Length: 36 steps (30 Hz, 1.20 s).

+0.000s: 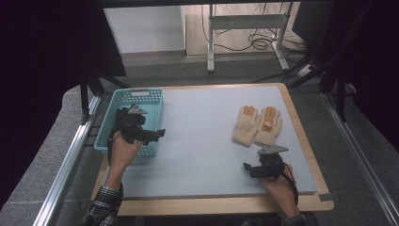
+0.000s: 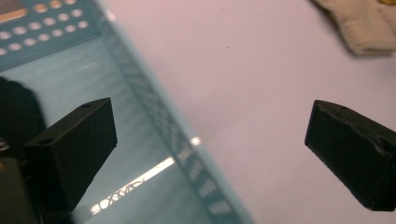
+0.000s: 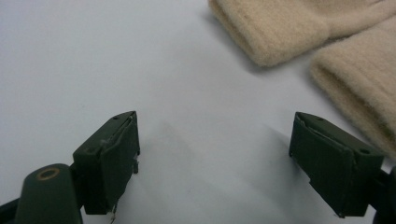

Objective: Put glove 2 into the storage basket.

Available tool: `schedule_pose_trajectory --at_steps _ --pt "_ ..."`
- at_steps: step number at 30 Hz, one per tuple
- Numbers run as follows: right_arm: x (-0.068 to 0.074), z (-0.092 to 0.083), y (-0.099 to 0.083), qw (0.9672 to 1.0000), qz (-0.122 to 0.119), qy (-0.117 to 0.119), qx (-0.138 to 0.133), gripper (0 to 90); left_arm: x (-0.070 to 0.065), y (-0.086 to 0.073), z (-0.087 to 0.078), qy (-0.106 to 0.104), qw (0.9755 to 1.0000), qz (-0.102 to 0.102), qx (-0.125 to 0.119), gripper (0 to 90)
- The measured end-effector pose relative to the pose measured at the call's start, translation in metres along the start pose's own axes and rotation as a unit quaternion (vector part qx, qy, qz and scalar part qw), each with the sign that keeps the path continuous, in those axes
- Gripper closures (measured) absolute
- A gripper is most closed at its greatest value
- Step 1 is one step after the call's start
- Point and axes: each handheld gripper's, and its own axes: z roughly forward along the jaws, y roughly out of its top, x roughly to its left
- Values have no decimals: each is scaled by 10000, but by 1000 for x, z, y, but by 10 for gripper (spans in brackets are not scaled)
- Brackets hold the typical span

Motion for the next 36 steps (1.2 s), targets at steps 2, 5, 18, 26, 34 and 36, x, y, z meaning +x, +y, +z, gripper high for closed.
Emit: schedule_pose_trajectory --at_steps 2,5,18,26,34,36 --pt "0 0 0 10000 8 2 -2 158 -10 0 2 -83 9999 112 -39 26" --pt "0 0 0 10000 8 1 -2 158 -19 0 4 -168 9996 219 -64 26" --pt "0 0 0 10000 7 -4 -5 158 -77 -18 20 -716 9947 689 -269 22" --pt "0 0 0 10000 0 -10 -4 158 -98 -42 36 -719 9933 886 -171 17" --pt "0 0 0 10000 3 -8 -9 158 -99 -68 48 -555 9948 855 0 16" --pt "0 0 0 10000 4 -7 -7 158 -99 -74 51 -461 9952 863 73 15"
